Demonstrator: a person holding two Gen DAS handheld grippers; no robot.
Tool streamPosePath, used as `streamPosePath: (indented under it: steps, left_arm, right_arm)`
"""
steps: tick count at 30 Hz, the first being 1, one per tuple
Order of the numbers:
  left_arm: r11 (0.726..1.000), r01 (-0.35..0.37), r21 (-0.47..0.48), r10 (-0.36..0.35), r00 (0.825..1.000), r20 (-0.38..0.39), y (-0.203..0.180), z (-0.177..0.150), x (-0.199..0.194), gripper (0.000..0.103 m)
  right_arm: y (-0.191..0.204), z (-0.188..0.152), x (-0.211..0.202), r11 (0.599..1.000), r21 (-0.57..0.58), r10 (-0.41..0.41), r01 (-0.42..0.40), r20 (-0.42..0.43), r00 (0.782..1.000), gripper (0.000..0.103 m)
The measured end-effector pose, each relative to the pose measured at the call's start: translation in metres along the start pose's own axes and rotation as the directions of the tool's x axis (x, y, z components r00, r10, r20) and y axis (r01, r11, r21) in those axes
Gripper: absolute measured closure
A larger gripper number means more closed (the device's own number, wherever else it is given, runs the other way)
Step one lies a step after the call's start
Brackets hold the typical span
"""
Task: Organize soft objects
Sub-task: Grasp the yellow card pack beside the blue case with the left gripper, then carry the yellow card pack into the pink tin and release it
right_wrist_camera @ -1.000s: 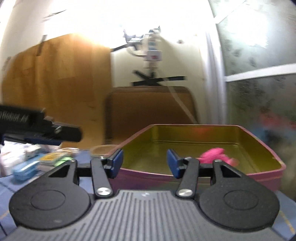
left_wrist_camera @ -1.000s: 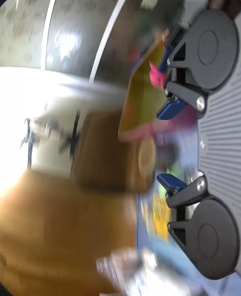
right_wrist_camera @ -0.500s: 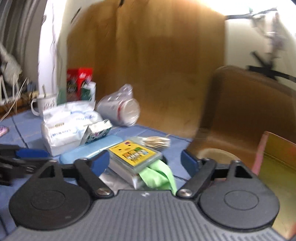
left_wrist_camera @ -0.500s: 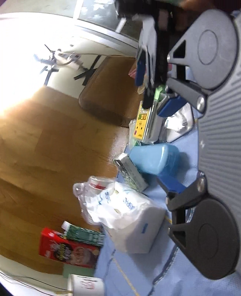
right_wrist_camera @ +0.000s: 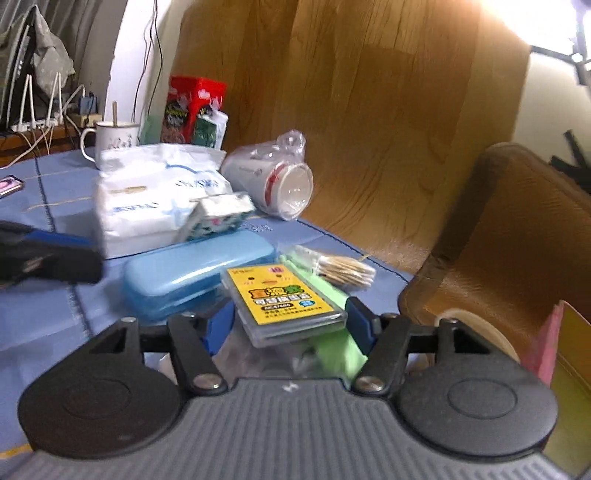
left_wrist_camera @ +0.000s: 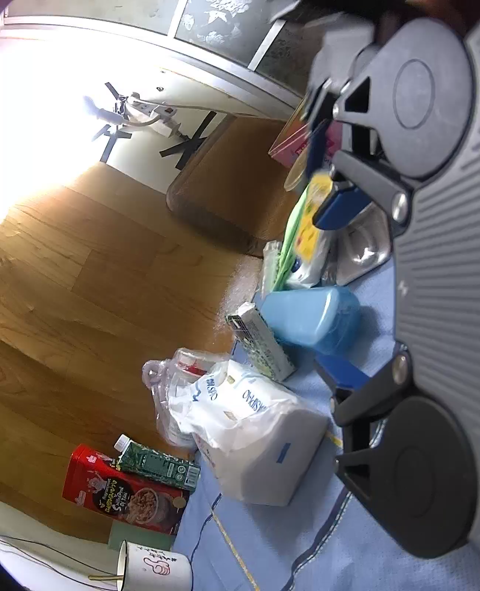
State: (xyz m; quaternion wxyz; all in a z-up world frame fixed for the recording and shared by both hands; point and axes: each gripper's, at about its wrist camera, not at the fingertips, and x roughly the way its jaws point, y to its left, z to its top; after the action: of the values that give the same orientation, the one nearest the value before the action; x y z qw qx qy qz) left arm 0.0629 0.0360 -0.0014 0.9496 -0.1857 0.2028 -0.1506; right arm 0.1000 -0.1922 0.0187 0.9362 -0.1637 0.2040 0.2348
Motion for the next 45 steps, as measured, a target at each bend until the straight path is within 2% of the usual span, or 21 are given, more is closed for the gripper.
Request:
streamPosePath:
  steps: [7,11,12,14,15,17,20,22,23,26,28,31,34,39,43,45]
  left_arm:
    - [0.997,0.056,0.055,-0.053,0.997,-0.062,-0.010,-0.002,0.006,0.028]
    - [0.991,0.103,0.086,-0.090,0.985,-0.146,-0.023,-0.005,0.009,0.034]
    - [0.989,0.135,0.057,-0.123,0.977,-0.177,-0.026,-0.008,0.008,0.034]
    - [0.984,0.177,0.006,-0.170,0.954,-0.249,-0.034,-0.013,0.010,0.040]
    - [0.983,0.183,-0.009,-0.177,0.939,-0.294,-0.040,-0.016,0.012,0.045]
    - [0.982,0.183,-0.041,-0.185,0.911,-0.368,-0.050,-0.020,0.016,0.046]
    - [0.979,0.174,-0.105,-0.203,0.877,-0.437,-0.054,-0.026,0.023,0.051]
    - [0.974,0.168,-0.153,-0.220,0.863,-0.454,-0.053,-0.029,0.030,0.067]
    - [0.974,0.160,-0.160,-0.216,0.861,-0.459,-0.054,-0.030,0.032,0.069]
    - [0.965,0.184,-0.186,-0.251,0.853,-0.457,-0.062,-0.026,0.037,0.073]
    - [0.963,0.220,-0.156,-0.267,0.859,-0.437,-0.077,-0.017,0.038,0.073]
    - [0.950,0.294,-0.106,-0.311,0.859,-0.406,-0.103,0.003,0.042,0.073]
    - [0.926,0.376,-0.038,-0.362,0.852,-0.378,-0.144,0.022,0.060,0.073]
    - [0.891,0.448,0.064,-0.395,0.839,-0.375,-0.207,0.027,0.105,0.073]
    - [0.888,0.456,0.067,-0.395,0.828,-0.399,-0.233,0.016,0.141,0.073]
    - [0.896,0.441,0.061,-0.380,0.829,-0.411,-0.239,0.010,0.154,0.071]
  right_arm:
    - [0.025,-0.040,-0.054,0.994,0.108,-0.018,0.026,-0.075,0.997,0.037]
    - [0.029,-0.062,-0.070,0.966,0.259,0.031,0.006,-0.138,0.990,0.037]
    - [0.029,-0.066,-0.072,0.953,0.302,0.039,0.003,-0.134,0.990,0.037]
    - [0.029,-0.069,-0.078,0.928,0.371,0.051,-0.003,-0.119,0.992,0.037]
    - [0.029,-0.070,-0.081,0.915,0.404,0.063,-0.013,-0.112,0.992,0.037]
    - [0.027,-0.072,-0.081,0.881,0.472,0.085,-0.031,-0.093,0.992,0.037]
    - [0.027,-0.073,-0.081,0.846,0.530,0.107,-0.054,-0.071,0.992,0.037]
    - [0.030,-0.076,-0.083,0.833,0.548,0.126,-0.078,-0.051,0.991,0.038]
    - [0.032,-0.076,-0.084,0.837,0.541,0.121,-0.078,-0.045,0.992,0.038]
    - [0.036,-0.076,-0.087,0.855,0.517,0.082,-0.051,-0.037,0.996,0.039]
    - [0.026,-0.080,-0.099,0.860,0.509,0.053,-0.041,-0.008,0.999,0.039]
    - [0.021,-0.074,-0.115,0.888,0.460,-0.059,0.024,0.062,0.996,0.039]
    - [0.006,-0.068,-0.128,0.902,0.416,-0.182,0.117,0.121,0.976,0.039]
    - [-0.042,-0.070,-0.129,0.867,0.409,-0.366,0.284,0.136,0.920,0.039]
    - [-0.086,-0.080,-0.123,0.822,0.451,-0.424,0.346,0.081,0.902,0.039]
    - [-0.098,-0.086,-0.119,0.810,0.458,-0.440,0.367,0.060,0.896,0.039]
